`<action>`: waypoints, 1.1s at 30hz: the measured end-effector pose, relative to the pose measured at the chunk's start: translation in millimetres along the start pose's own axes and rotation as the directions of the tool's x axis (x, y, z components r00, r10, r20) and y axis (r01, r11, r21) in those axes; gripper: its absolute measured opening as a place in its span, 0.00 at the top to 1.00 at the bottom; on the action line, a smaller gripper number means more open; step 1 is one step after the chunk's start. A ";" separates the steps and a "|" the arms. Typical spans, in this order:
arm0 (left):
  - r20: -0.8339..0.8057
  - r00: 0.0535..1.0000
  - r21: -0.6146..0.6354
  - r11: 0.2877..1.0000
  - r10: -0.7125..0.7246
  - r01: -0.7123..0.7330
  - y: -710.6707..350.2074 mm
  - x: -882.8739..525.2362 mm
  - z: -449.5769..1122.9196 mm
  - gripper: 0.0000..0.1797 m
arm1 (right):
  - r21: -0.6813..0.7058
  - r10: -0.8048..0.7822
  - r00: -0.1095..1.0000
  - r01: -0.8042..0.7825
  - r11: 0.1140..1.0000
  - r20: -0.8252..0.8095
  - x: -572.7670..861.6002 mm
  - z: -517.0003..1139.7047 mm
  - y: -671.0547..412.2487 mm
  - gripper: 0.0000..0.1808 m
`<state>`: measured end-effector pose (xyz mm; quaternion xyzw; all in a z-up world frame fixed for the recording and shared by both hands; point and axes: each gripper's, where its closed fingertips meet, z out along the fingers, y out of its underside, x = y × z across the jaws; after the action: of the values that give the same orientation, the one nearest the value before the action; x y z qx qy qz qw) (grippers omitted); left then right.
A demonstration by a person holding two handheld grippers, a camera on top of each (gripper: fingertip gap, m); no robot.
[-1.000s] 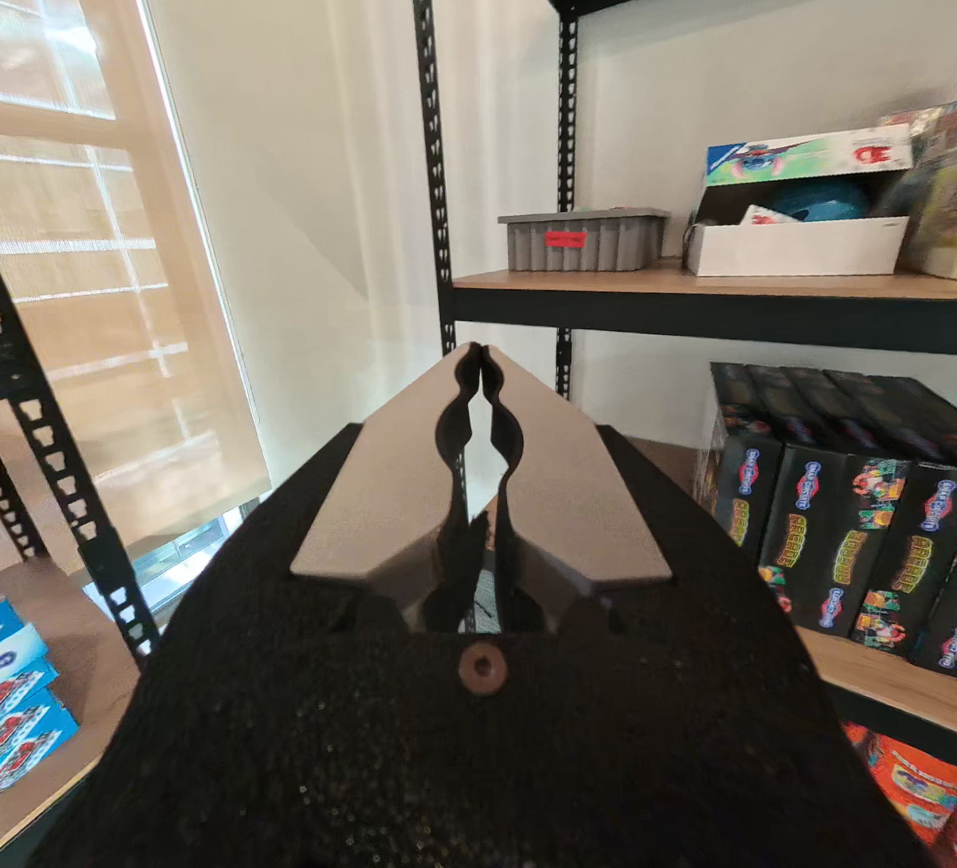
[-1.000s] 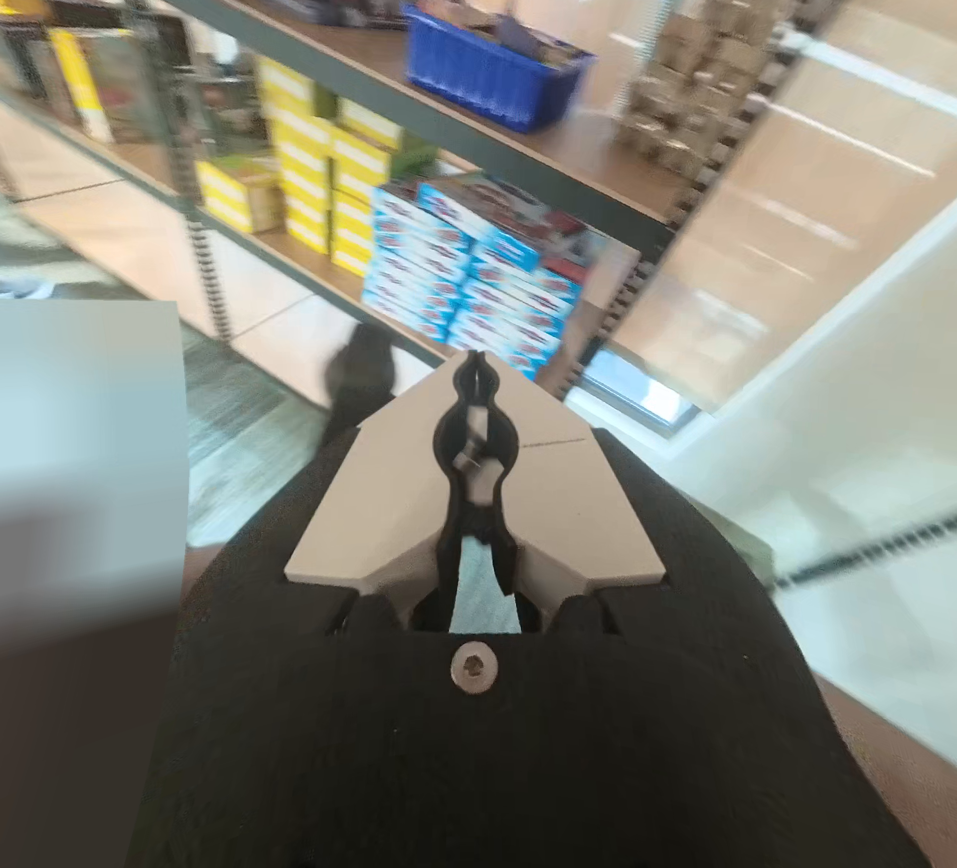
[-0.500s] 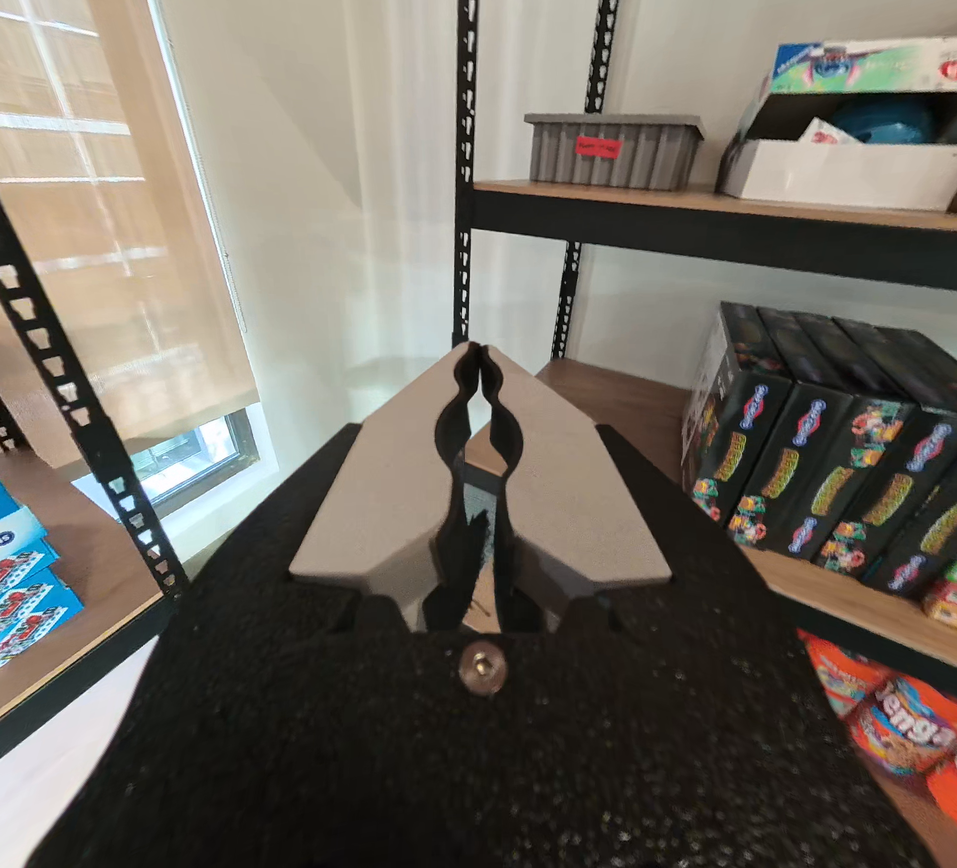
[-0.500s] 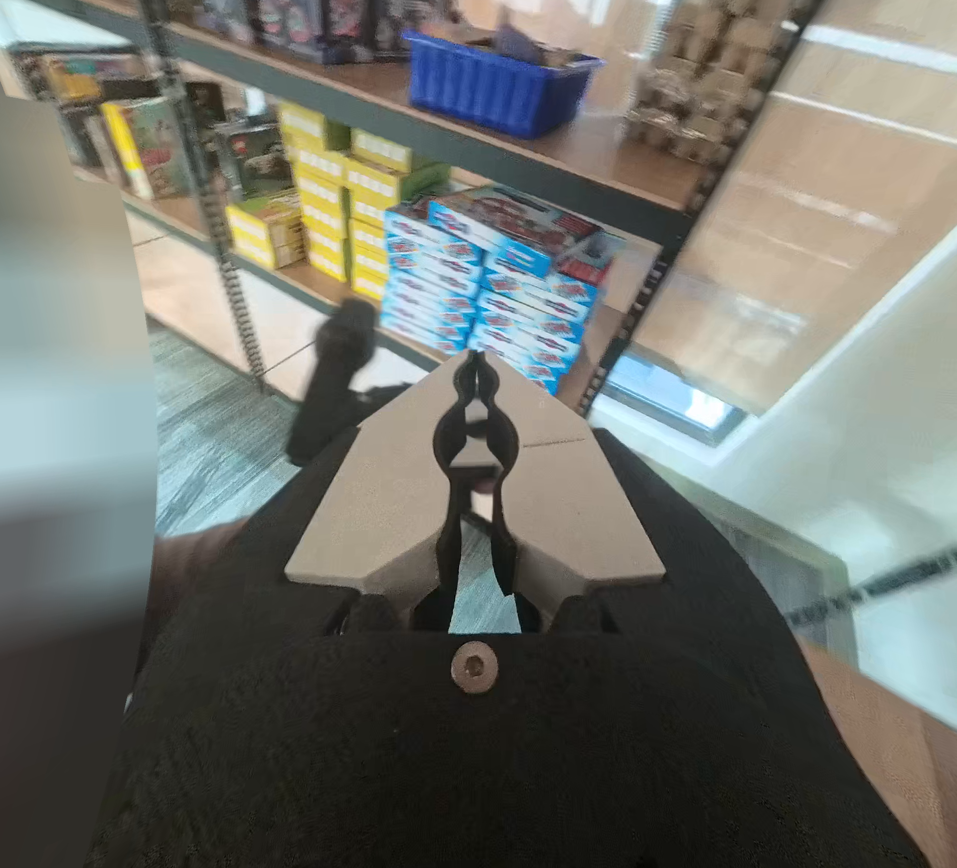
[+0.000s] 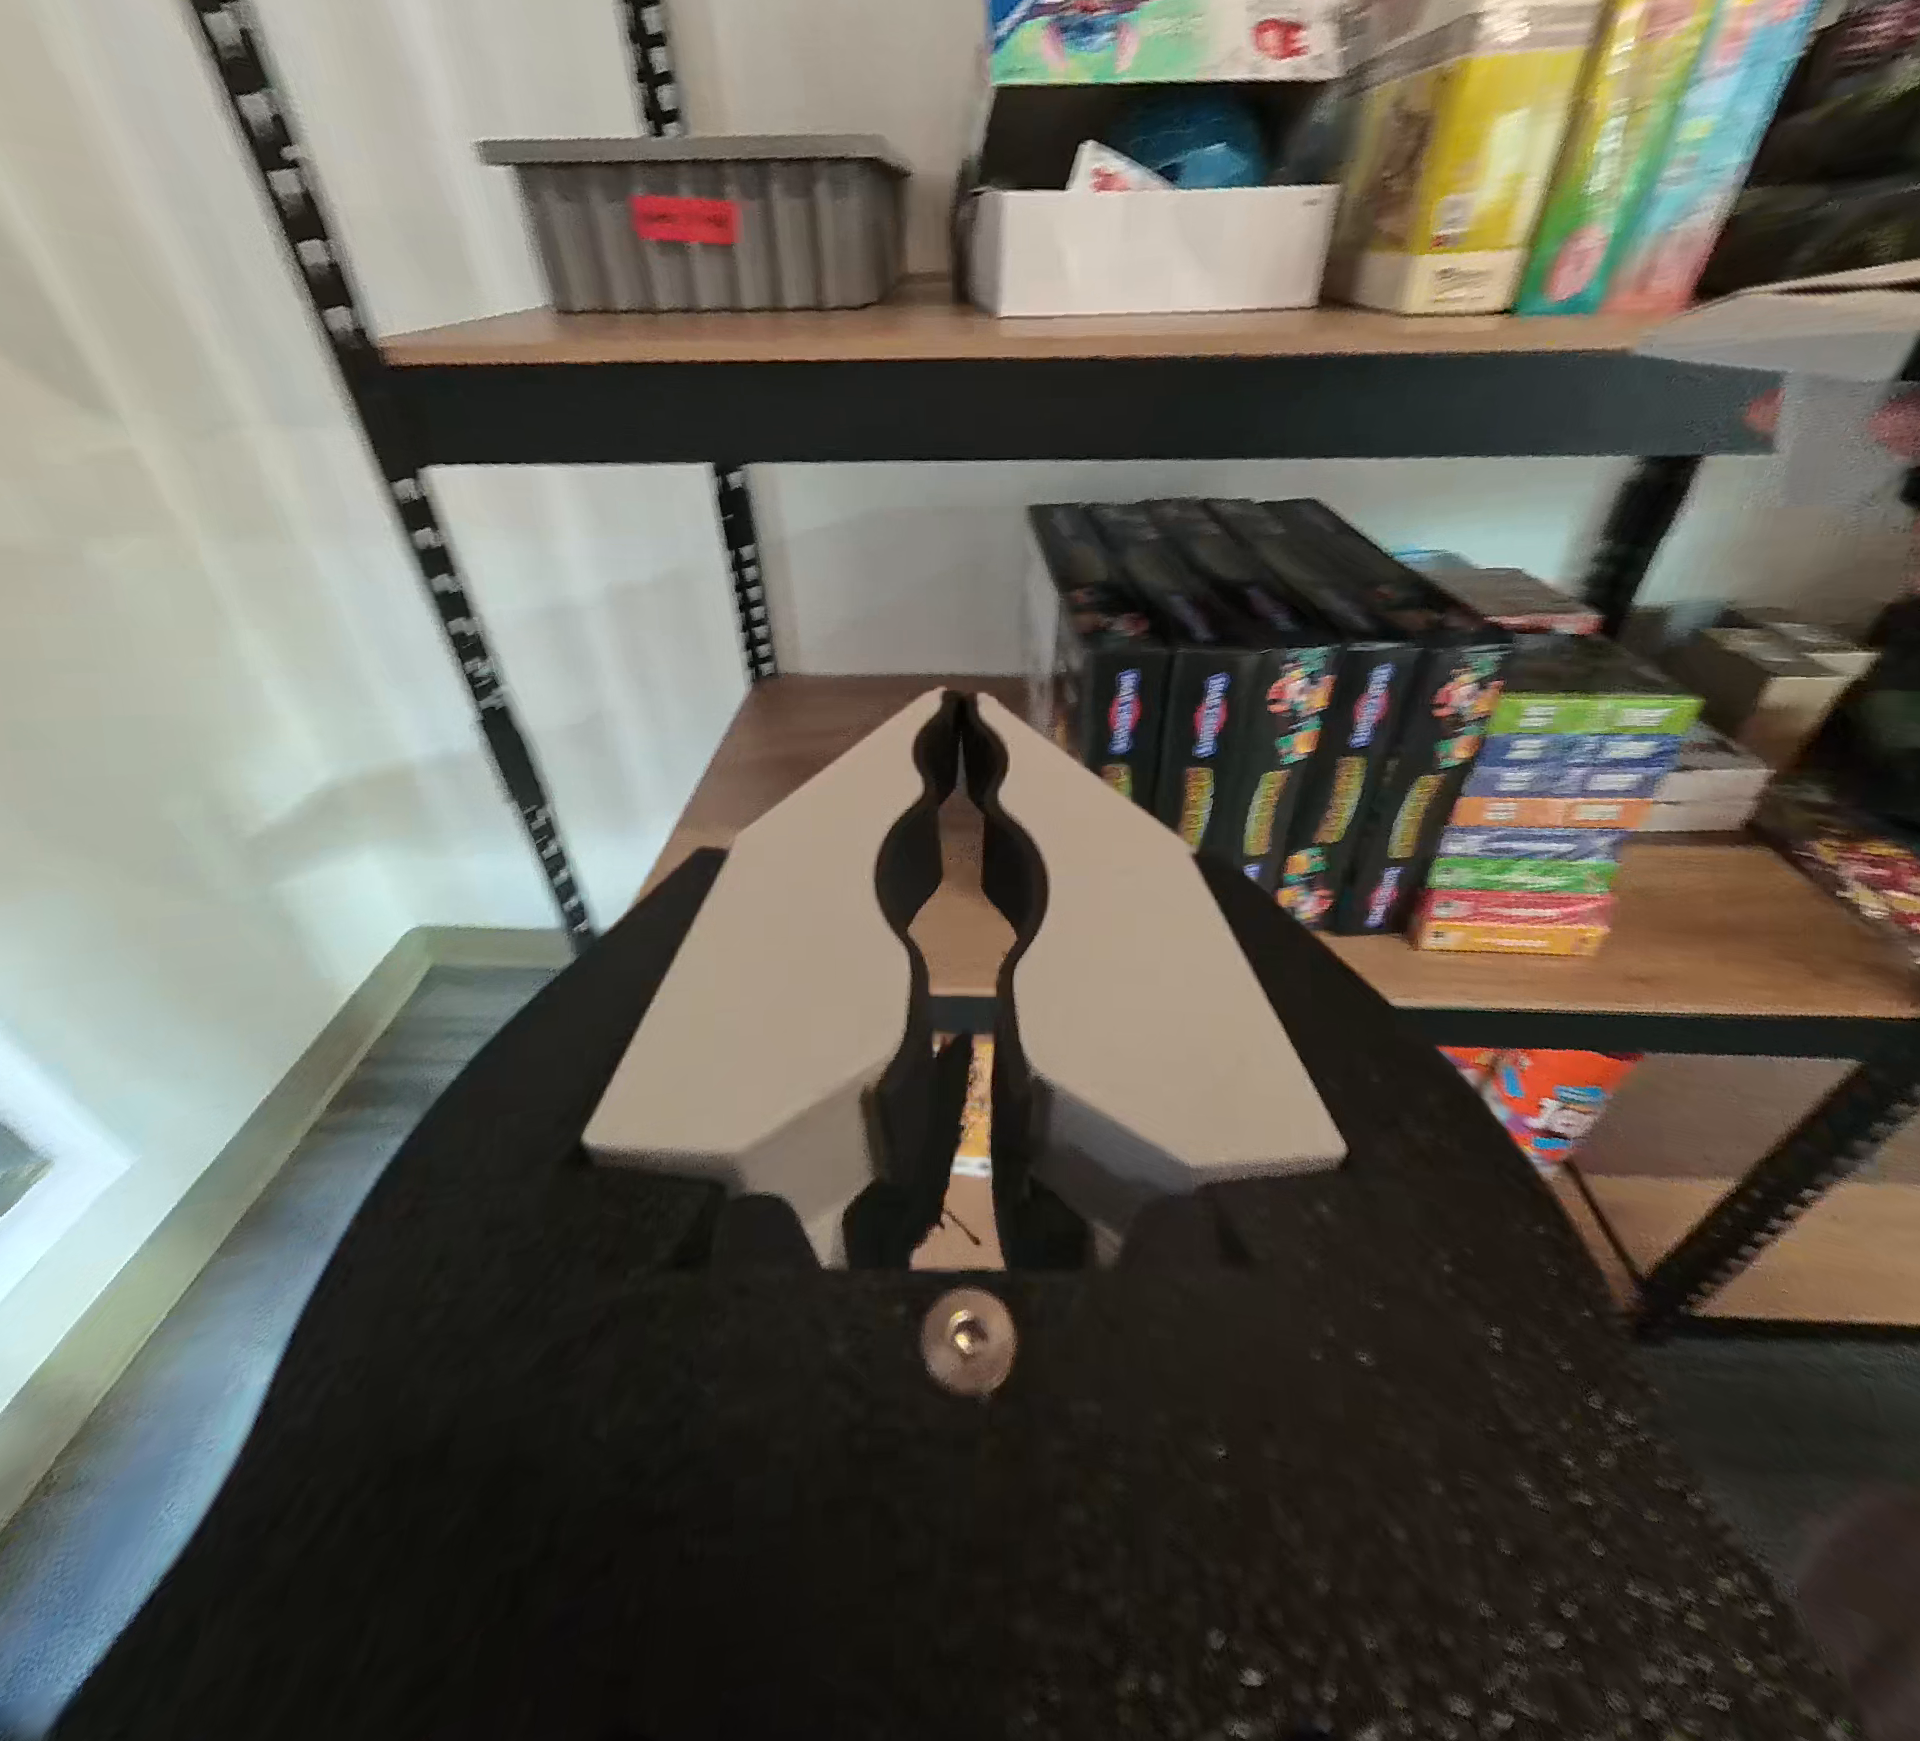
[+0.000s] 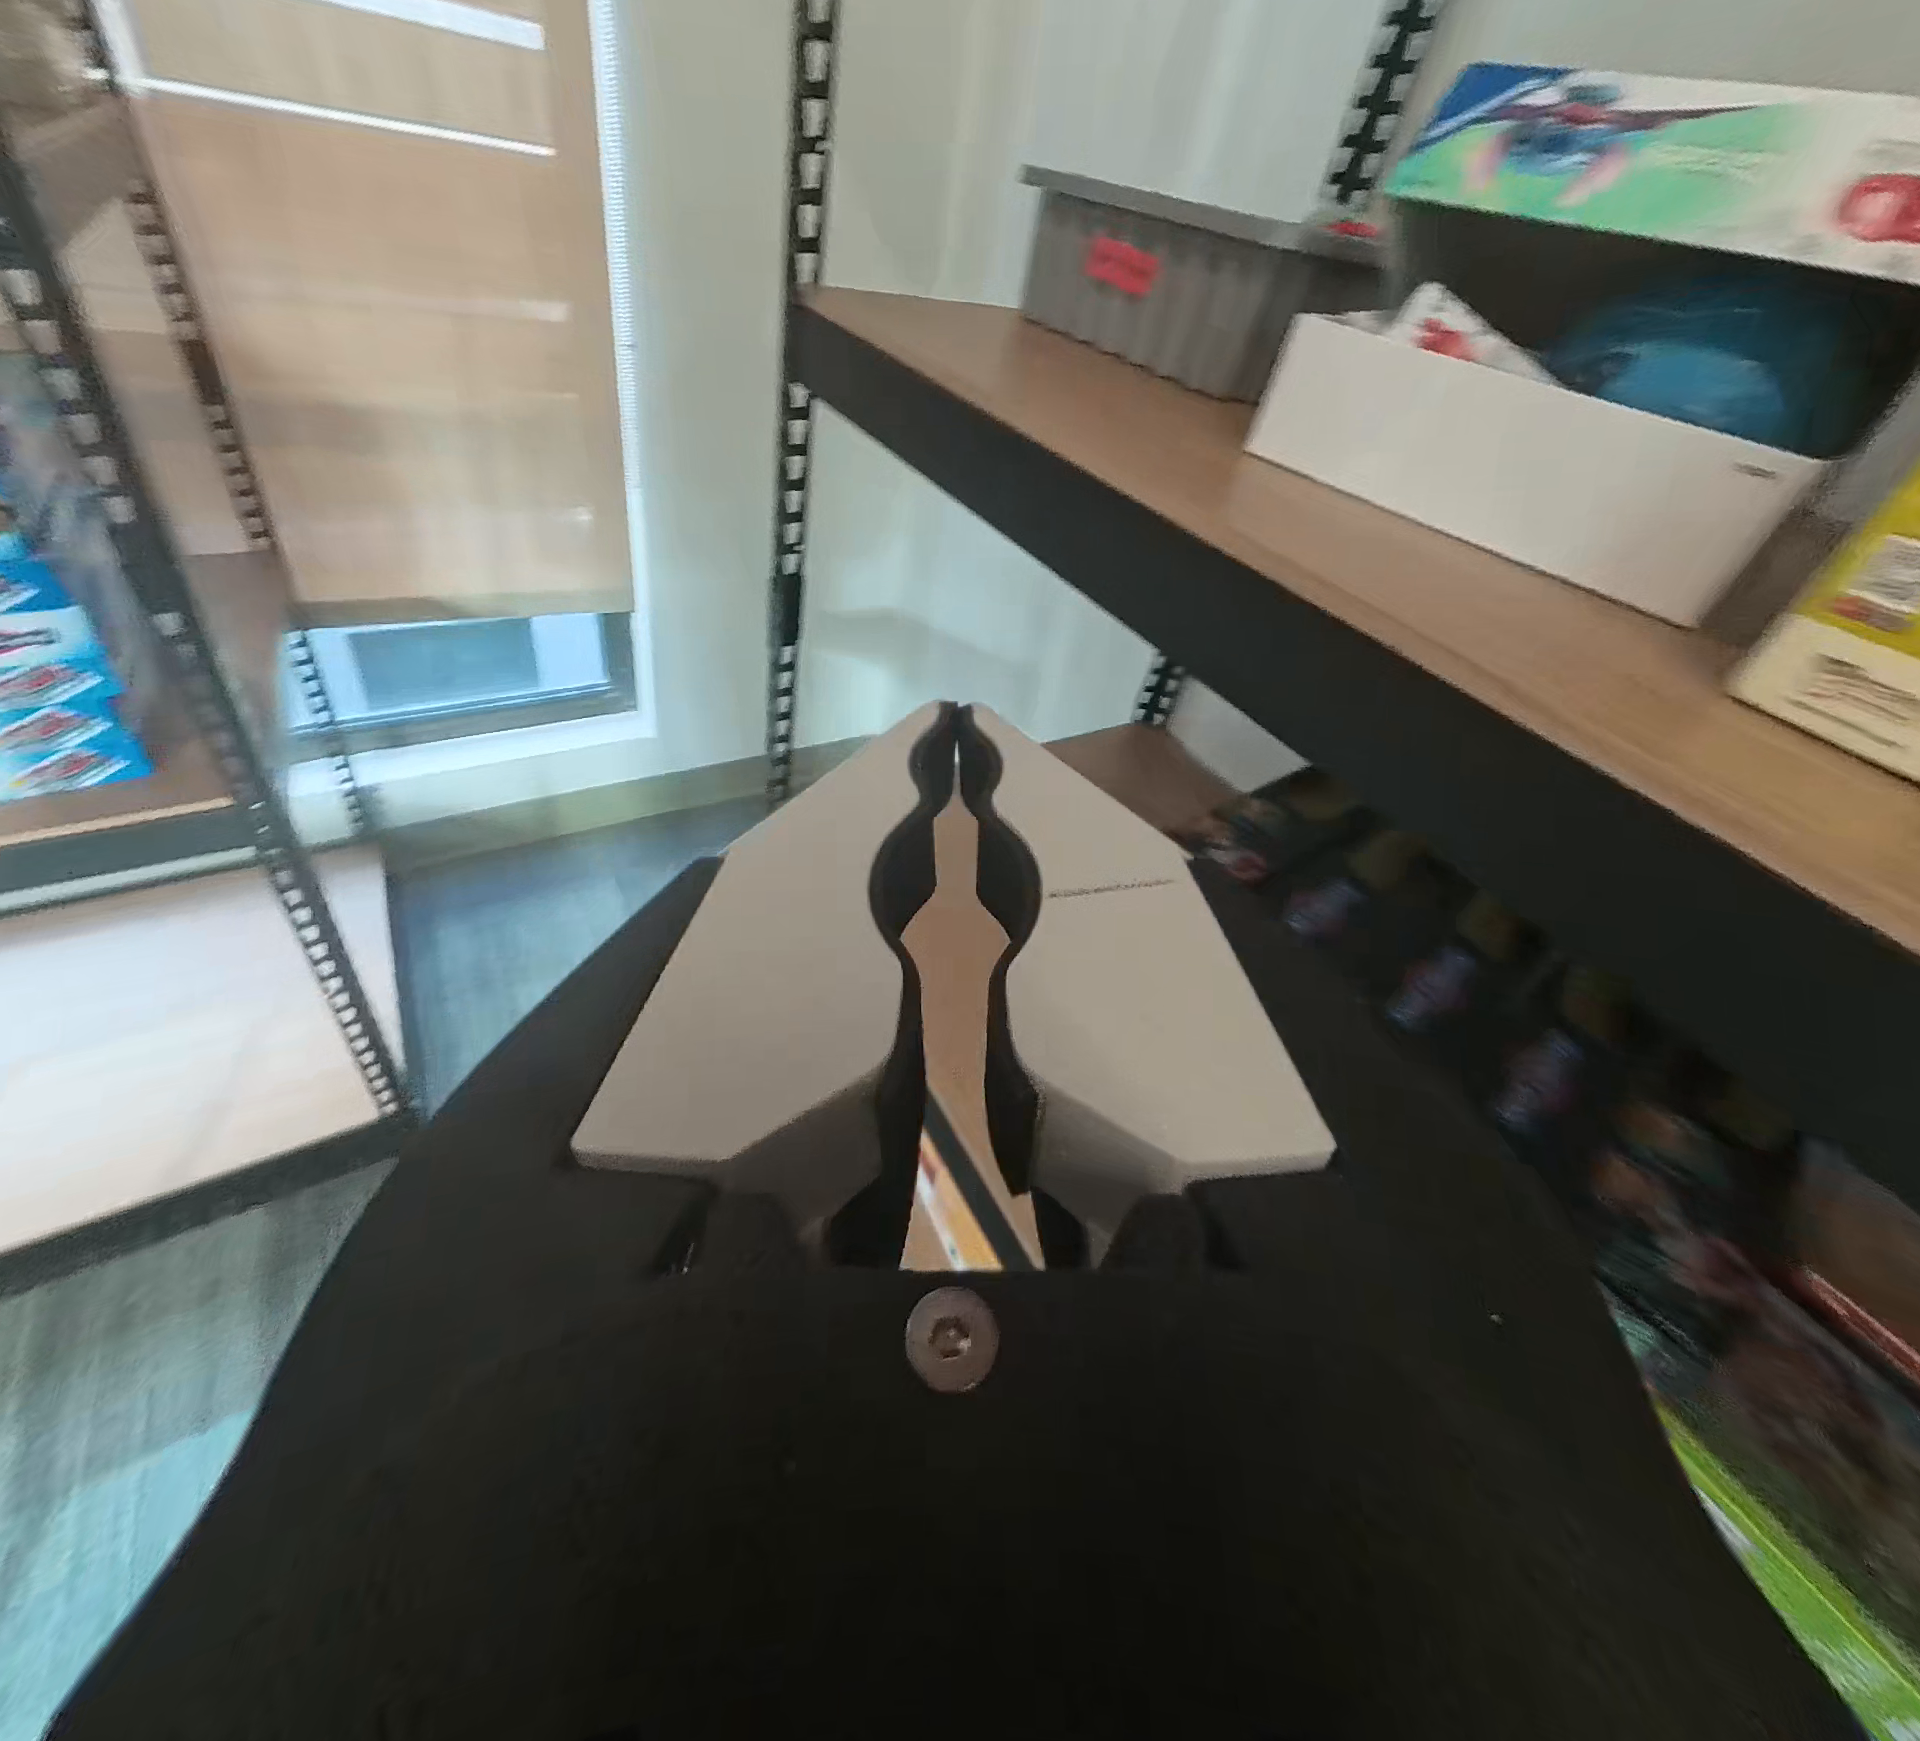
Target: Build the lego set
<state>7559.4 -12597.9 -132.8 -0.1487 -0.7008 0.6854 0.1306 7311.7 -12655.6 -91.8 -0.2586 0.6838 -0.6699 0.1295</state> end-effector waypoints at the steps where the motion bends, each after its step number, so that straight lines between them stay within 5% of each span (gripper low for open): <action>1: -0.045 0.999 0.012 1.000 0.000 0.001 -4.1 9.3 7.4 1.00 | 0.011 -0.001 0.999 0.001 1.000 -0.036 10.0 -5.6 -3.3 1.00; 10: -0.473 0.873 0.059 0.993 0.118 -0.102 -25.6 133.7 91.1 1.00 | 0.040 0.010 0.958 0.001 0.999 -0.286 63.6 -59.0 -5.8 1.00; 18: -0.821 0.553 0.067 0.985 0.146 -0.161 -3.7 301.9 122.3 0.99 | -0.058 -0.070 0.829 0.046 0.997 -0.555 96.8 -179.9 26.7 1.00; 21: -0.872 0.432 0.158 0.968 0.229 -0.195 -6.3 361.6 110.9 0.98 | -0.051 -0.069 0.722 0.046 0.998 -0.689 107.9 -252.6 25.2 1.00; 24: -0.897 0.275 0.305 0.935 0.346 -0.181 -9.8 425.5 82.5 0.95 | -0.036 -0.065 0.564 0.061 0.997 -0.823 109.2 -333.7 24.8 0.89; 28: -0.904 -0.014 0.426 0.899 0.426 -0.102 -6.3 516.8 9.5 0.77 | -0.099 -0.107 0.352 0.041 0.994 -0.930 84.1 -434.1 37.8 0.72; 33: -0.807 -0.506 0.298 0.950 0.304 0.095 -19.0 601.4 -151.3 0.26 | -0.155 -0.148 0.079 -0.086 0.984 -0.986 10.7 -569.9 48.1 0.36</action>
<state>7063.0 -12225.8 -122.4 -0.7226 -0.1308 0.2987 0.6095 6995.7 -12178.9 -97.8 0.2398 0.6390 -0.6078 -0.4058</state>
